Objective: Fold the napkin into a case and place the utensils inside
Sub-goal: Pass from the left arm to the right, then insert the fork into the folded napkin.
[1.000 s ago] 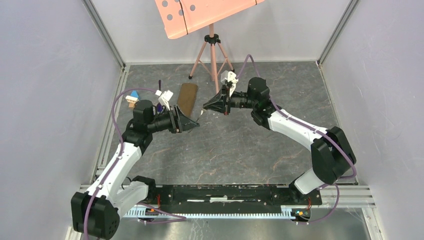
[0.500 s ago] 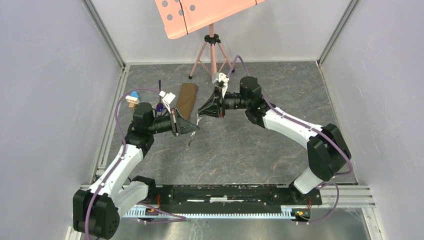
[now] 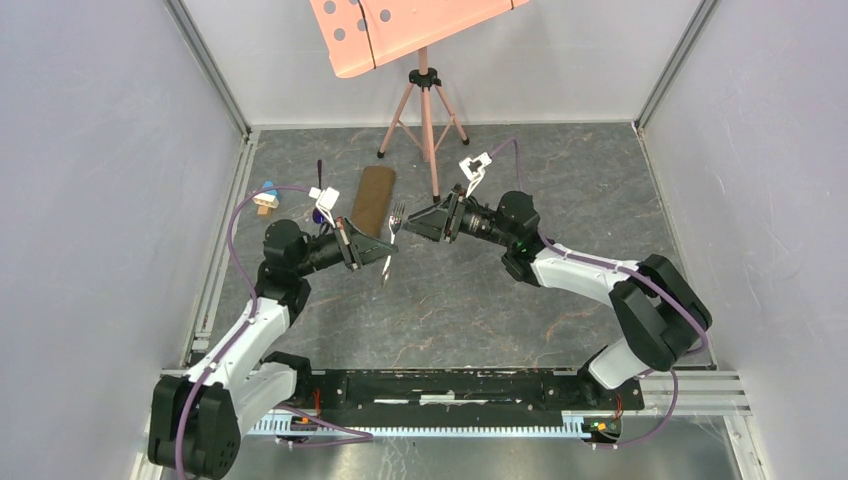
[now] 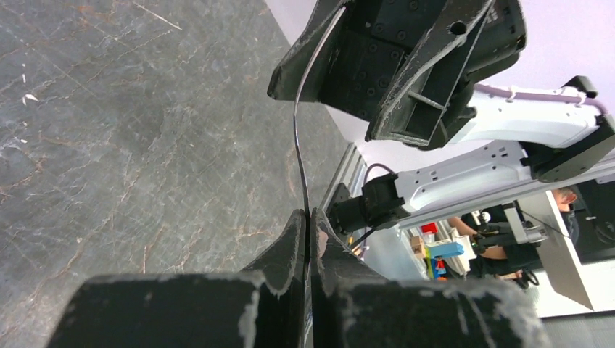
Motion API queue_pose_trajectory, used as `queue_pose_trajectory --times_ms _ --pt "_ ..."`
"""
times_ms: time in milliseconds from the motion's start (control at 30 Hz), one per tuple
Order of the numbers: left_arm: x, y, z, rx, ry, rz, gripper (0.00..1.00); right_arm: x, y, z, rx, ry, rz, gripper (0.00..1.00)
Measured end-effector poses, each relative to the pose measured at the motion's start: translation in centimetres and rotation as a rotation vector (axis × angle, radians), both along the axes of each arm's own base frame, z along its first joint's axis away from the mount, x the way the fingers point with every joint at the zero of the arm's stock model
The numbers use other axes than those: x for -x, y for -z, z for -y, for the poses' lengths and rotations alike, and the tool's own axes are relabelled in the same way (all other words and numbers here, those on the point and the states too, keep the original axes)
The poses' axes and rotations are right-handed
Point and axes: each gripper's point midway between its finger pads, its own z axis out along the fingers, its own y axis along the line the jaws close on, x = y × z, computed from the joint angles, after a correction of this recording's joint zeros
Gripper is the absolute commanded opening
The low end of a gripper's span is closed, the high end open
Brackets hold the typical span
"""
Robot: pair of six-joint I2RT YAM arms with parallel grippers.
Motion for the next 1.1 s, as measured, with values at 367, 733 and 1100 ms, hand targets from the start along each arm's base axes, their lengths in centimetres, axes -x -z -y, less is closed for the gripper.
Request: queue_pose_trajectory --times_ms 367,733,1100 --pt "-0.9 -1.7 0.4 0.087 -0.003 -0.005 0.02 -0.9 -1.2 -1.1 -0.144 -0.012 -0.083 0.32" --pt "-1.6 -1.8 0.0 0.097 -0.031 -0.008 0.50 -2.1 -1.7 -2.4 -0.204 -0.030 -0.092 0.00" --pt "-6.7 7.5 -9.7 -0.047 -0.570 -0.467 0.77 -12.4 -2.7 -4.9 -0.076 0.235 0.200 0.00"
